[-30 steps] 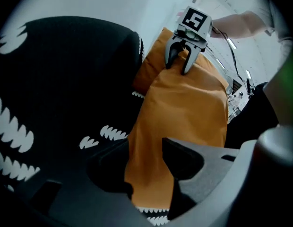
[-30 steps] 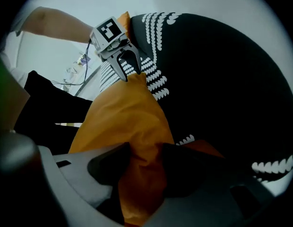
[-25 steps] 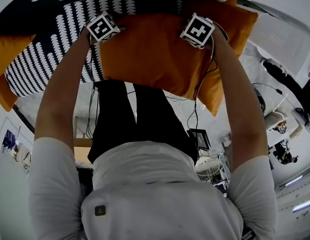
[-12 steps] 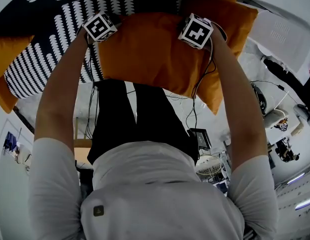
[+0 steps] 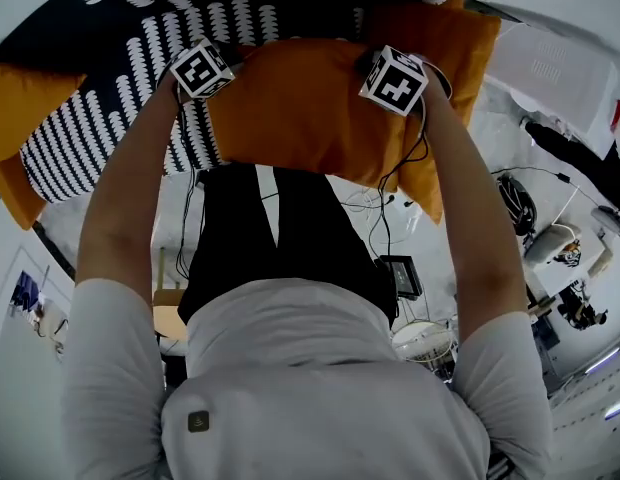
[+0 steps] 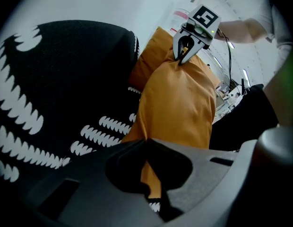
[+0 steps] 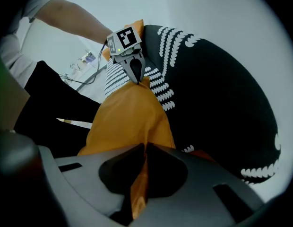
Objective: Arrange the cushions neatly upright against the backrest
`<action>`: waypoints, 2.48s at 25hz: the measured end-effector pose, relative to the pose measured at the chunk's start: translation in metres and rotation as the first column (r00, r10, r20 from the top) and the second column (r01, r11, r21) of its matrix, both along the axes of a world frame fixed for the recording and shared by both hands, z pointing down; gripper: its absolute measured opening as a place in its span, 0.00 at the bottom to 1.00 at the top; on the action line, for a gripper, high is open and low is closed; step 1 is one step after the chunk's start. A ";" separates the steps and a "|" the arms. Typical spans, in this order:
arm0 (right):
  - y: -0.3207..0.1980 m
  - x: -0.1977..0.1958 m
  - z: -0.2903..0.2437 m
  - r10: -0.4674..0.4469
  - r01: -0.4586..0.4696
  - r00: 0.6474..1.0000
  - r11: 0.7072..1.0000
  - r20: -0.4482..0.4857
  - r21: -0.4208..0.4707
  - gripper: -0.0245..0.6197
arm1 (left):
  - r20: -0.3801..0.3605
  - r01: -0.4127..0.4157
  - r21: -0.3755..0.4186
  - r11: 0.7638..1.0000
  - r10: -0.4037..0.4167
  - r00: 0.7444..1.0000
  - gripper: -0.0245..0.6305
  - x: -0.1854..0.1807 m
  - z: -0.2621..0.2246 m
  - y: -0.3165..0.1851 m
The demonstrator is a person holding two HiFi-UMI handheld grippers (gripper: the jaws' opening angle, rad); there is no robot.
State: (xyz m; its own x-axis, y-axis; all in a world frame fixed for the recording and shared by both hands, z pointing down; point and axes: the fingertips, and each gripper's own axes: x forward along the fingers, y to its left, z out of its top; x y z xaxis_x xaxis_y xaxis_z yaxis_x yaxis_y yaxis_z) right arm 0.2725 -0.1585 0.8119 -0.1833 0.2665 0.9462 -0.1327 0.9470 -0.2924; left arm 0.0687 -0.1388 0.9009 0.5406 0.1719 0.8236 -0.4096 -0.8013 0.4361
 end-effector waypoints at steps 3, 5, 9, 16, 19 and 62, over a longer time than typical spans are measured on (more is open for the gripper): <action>0.016 -0.011 -0.021 -0.008 0.008 1.000 1.000 0.001 0.025 0.09 | -0.002 0.015 0.004 1.000 -0.015 1.000 0.06 -0.013 -0.019 0.018; 0.024 -0.019 -0.034 -0.007 0.007 1.000 0.999 0.001 0.044 0.09 | -0.004 0.023 0.012 1.000 -0.023 1.000 0.06 -0.021 -0.032 0.027; 0.035 -0.025 -0.061 -0.002 0.001 1.000 0.996 0.010 0.093 0.09 | -0.010 0.018 0.043 0.999 -0.018 1.000 0.06 -0.027 -0.055 0.039; 0.071 -0.034 -0.107 -0.015 0.012 1.000 0.988 0.021 0.156 0.09 | -0.026 -0.012 0.079 0.997 0.014 1.000 0.06 -0.035 -0.095 0.076; 0.078 -0.033 -0.119 -0.010 0.006 1.000 0.986 0.020 0.168 0.09 | -0.022 -0.032 0.094 0.995 0.034 0.999 0.06 -0.036 -0.107 0.083; 0.062 -0.195 -0.241 -0.195 0.107 0.960 0.919 0.202 0.379 0.09 | 0.107 0.174 0.379 0.909 -0.230 0.967 0.06 -0.222 -0.292 0.068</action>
